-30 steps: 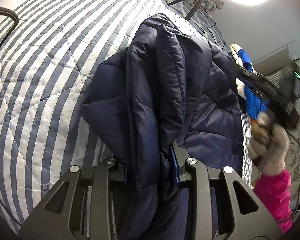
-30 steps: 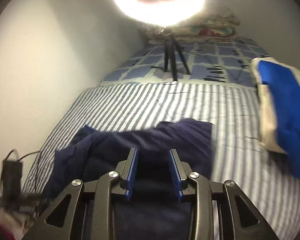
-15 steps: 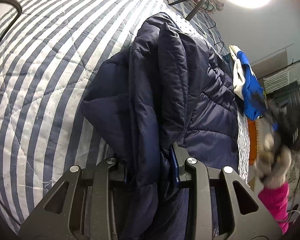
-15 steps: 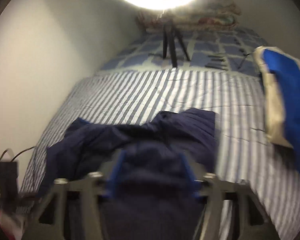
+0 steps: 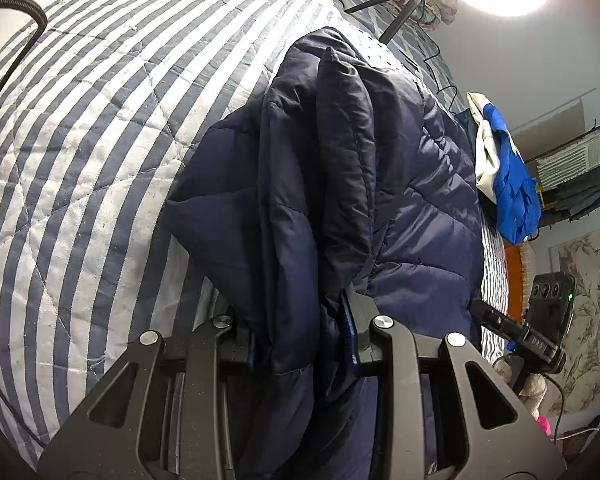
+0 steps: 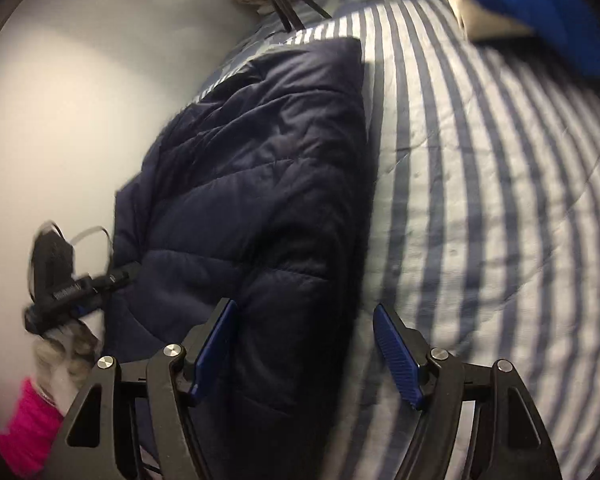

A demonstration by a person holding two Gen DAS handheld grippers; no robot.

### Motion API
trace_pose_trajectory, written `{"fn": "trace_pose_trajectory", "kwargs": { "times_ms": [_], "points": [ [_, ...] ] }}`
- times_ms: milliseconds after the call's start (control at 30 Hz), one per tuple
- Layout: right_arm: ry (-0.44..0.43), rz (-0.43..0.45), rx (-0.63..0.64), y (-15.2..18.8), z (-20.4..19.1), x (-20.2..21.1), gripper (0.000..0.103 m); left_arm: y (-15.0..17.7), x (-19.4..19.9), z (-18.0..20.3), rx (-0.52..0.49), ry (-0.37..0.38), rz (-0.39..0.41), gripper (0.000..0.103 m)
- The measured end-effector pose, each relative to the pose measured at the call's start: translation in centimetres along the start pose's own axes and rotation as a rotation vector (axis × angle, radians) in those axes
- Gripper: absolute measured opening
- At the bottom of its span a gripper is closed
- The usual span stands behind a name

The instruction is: Fold large clothes

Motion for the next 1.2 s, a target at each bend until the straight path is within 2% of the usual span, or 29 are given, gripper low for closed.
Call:
{"fn": "trace_pose_trajectory", "kwargs": {
  "times_ms": [100,167,200,333,400,433,467,533,600,633,733,800,833,867,900,933,1033,1100,1200],
  "points": [
    [-0.017,-0.006,-0.005,-1.3,0.8,-0.9,0.052,-0.1,0.0,0.6,-0.017,-0.02,0.008,0.028],
    [0.055,0.015,0.059,-2.8,0.3,-0.9,0.043,-0.1,0.3,1.2,-0.033,-0.036,0.019,0.026],
    [0.091,0.027,0.093,-3.4,-1.6,-0.7,0.037,-0.1,0.4,1.6,-0.041,-0.042,0.027,0.025],
    [0.201,0.098,0.187,-1.7,-5.3,2.2,0.021,0.1,1.6,3.3,-0.093,-0.053,0.057,0.021],
    [0.243,0.127,0.228,-2.4,-8.6,2.2,0.018,0.3,2.3,4.4,-0.121,-0.044,0.064,0.02],
    [0.277,0.145,0.258,-1.7,-9.1,3.3,0.017,0.5,2.6,4.9,-0.135,-0.039,0.067,0.02],
    [0.3,0.156,0.279,-1.3,-11.8,2.9,0.017,0.8,2.8,5.6,-0.153,-0.035,0.069,0.02],
    [0.355,0.189,0.332,-0.1,-14.1,4.0,0.016,1.2,3.1,6.9,-0.184,-0.029,0.074,0.019],
    [0.375,0.211,0.355,1.2,-19.3,3.0,0.015,1.7,3.4,8.7,-0.217,-0.016,0.085,0.019],
    [0.385,0.227,0.363,2.1,-20.0,3.9,0.015,1.9,3.4,9.4,-0.229,-0.008,0.091,0.018],
    [0.419,0.262,0.379,4.6,-14.6,9.6,0.014,2.6,3.3,12.2,-0.281,0.014,0.101,0.017],
    [0.438,0.278,0.384,4.7,-17.5,10.6,0.014,3.1,3.1,13.9,-0.313,0.026,0.106,0.016],
    [0.449,0.289,0.383,5.8,-15.0,12.8,0.013,3.3,3.0,14.8,-0.321,0.036,0.108,0.016],
    [0.46,0.298,0.38,5.7,-15.9,12.5,0.013,3.5,2.8,15.7,-0.328,0.051,0.11,0.016],
    [0.474,0.311,0.379,3.8,-18.6,10.4,0.013,3.6,2.7,16.3,-0.33,0.061,0.113,0.016],
    [0.489,0.327,0.379,3.2,-19.4,10.0,0.013,3.7,2.5,17.1,-0.333,0.077,0.115,0.016],
    [0.523,0.363,0.378,2.0,-23.4,10.8,0.013,3.6,1.8,19.4,-0.356,0.1,0.123,0.016],
    [0.555,0.387,0.386,0.6,-23.1,12.0,0.013,3.6,1.2,21.2,-0.393,0.104,0.127,0.016],
    [0.605,0.425,0.398,0.7,-24.9,13.9,0.012,2.9,0.3,23.5,-0.419,0.128,0.13,0.016]
  ]
}}
Point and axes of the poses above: each gripper's, at about its wrist camera, not at the fingertips, and x roughly against the way its jaws point, z to its right, y to its underside, the point moved 5 cm from there along -x, roughly the way its jaws point, and after that the axes turned 12 degrees about y, right-handed, at the moved point
